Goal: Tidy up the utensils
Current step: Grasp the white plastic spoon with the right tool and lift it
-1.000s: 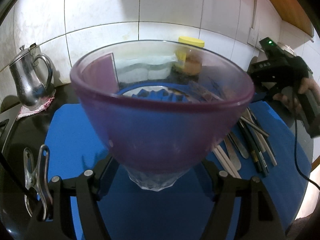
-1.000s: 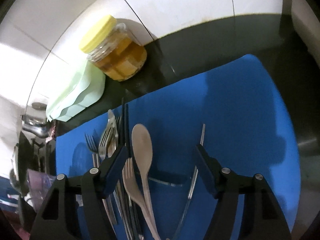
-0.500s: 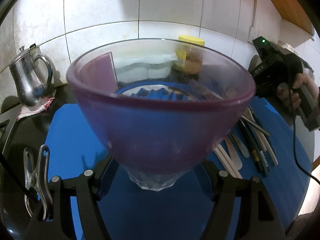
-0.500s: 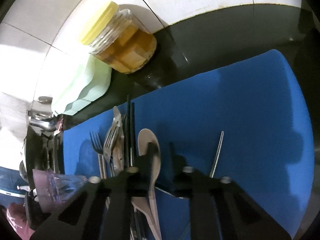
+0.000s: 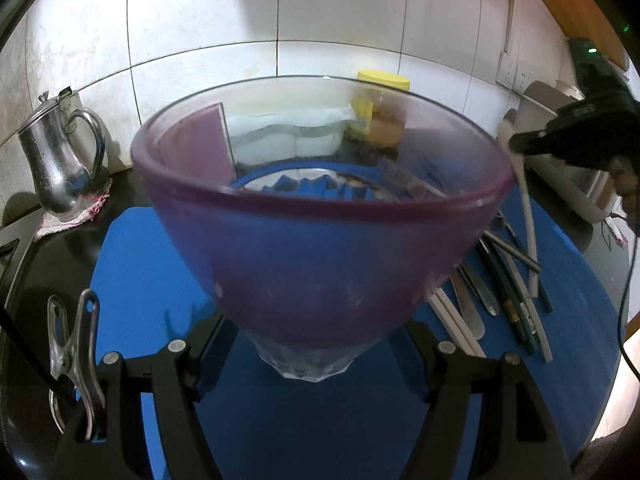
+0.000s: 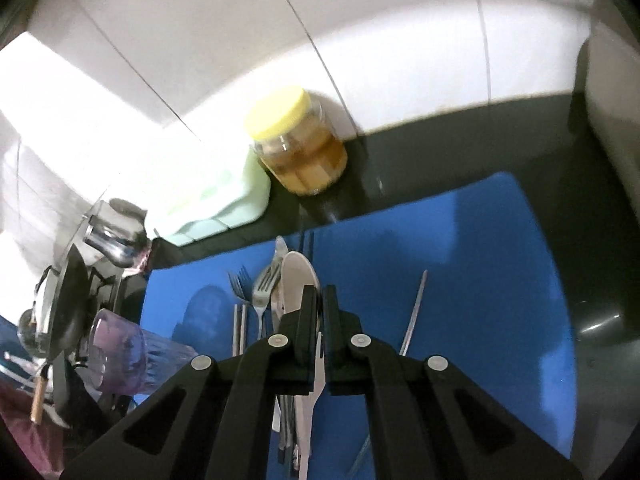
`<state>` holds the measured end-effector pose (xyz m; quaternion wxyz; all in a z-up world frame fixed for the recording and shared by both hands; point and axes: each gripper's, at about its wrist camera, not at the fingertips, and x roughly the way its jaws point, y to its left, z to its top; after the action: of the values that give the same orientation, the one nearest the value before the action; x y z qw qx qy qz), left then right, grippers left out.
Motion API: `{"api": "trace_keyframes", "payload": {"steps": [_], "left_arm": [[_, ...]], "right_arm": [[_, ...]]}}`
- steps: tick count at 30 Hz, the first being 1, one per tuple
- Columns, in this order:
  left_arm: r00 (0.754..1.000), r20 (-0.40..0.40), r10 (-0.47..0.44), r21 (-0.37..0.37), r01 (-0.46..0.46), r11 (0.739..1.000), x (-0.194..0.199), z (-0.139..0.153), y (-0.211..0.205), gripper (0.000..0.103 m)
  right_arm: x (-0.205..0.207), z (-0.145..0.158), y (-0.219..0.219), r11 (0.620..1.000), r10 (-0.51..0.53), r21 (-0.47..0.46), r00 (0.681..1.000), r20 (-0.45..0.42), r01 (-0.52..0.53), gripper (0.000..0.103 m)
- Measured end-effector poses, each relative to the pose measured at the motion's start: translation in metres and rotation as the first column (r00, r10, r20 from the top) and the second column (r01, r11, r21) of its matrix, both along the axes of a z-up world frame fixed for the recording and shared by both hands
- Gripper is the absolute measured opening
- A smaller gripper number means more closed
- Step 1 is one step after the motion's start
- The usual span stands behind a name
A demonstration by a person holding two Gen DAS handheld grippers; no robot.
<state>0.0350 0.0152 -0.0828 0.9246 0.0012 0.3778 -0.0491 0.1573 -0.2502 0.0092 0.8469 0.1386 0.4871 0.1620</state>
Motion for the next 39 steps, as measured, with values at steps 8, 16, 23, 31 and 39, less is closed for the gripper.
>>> {"api": "trace_keyframes", "payload": {"steps": [8,16,23,31,39], "left_arm": [[1.0,-0.002,0.0,-0.001,0.0,1.0,0.0,-0.001,0.001,0.075],[1.0,-0.004,0.0,-0.001,0.0,1.0,0.0,-0.002,0.0,0.075],[1.0,-0.005,-0.001,-0.004,0.001,1.0,0.0,-0.003,0.0,0.075],[1.0,-0.007,-0.002,-0.011,0.002,1.0,0.0,-0.003,0.001,0.075],[1.0,-0.008,-0.001,-0.012,0.001,1.0,0.0,-0.003,0.001,0.075]], "right_arm": [[-0.052,0.03,0.006,0.995,-0.033,-0.084,0.984,0.176,0.049,0.004],[-0.088,0.06,0.021,0.982,-0.048,-0.159,0.951,0.307,0.101,0.004],[-0.104,0.09,0.039,0.991,-0.008,-0.119,0.928,0.371,0.057,0.004],[-0.115,0.118,0.073,0.995,0.062,-0.095,0.896,0.44,-0.023,0.004],[-0.113,0.138,0.108,0.993,0.119,-0.072,0.866,0.486,-0.096,0.004]]}}
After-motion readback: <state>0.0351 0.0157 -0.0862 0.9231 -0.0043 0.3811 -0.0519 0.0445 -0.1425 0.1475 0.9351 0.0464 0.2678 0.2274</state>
